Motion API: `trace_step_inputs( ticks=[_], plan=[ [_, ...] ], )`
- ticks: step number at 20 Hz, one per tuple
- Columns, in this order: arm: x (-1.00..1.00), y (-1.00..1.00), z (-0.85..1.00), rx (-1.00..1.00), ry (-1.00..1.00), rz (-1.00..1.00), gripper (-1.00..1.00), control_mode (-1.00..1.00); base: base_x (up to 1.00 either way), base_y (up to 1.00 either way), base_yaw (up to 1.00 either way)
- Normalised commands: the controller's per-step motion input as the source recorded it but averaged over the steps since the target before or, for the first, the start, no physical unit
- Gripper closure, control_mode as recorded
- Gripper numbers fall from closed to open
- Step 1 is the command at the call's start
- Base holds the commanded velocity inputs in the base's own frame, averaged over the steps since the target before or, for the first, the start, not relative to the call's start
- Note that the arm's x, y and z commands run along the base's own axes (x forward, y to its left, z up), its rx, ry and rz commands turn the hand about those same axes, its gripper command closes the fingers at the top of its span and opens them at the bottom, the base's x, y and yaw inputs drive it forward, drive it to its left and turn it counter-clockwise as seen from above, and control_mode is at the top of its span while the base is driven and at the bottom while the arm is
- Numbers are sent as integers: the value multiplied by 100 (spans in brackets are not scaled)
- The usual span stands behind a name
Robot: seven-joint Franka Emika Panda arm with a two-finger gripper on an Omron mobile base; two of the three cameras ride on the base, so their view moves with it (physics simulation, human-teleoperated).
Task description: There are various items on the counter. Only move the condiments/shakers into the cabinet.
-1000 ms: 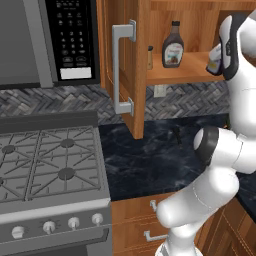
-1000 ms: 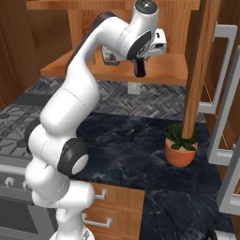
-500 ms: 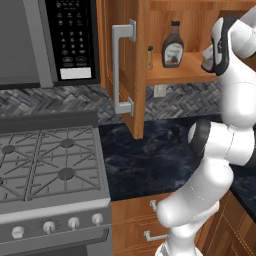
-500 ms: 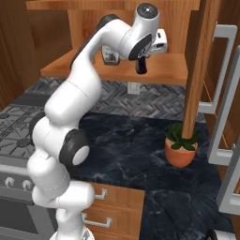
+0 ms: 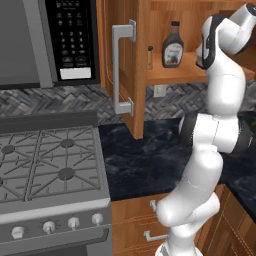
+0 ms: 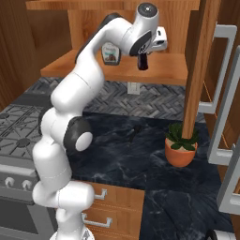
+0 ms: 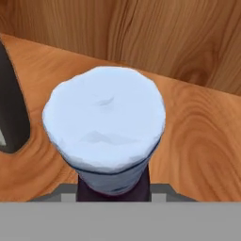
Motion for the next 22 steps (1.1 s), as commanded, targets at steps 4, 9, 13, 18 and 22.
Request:
trace_step_inputs(
  ticks=[4, 9, 13, 18, 22],
  plan=[
    [57, 0, -40, 0, 0, 0, -100, -100, 0, 0, 0],
    [33, 0, -20, -1, -1, 0, -100, -100, 0, 0, 0],
    [4, 0, -4, -1, -2, 0, -100, -100, 0, 0, 0],
    [-9, 0, -1, 0, -11, 0, -100, -100, 0, 0, 0],
    [-55, 0, -10, -1, -20, 0, -100, -100, 0, 0, 0]
  ],
)
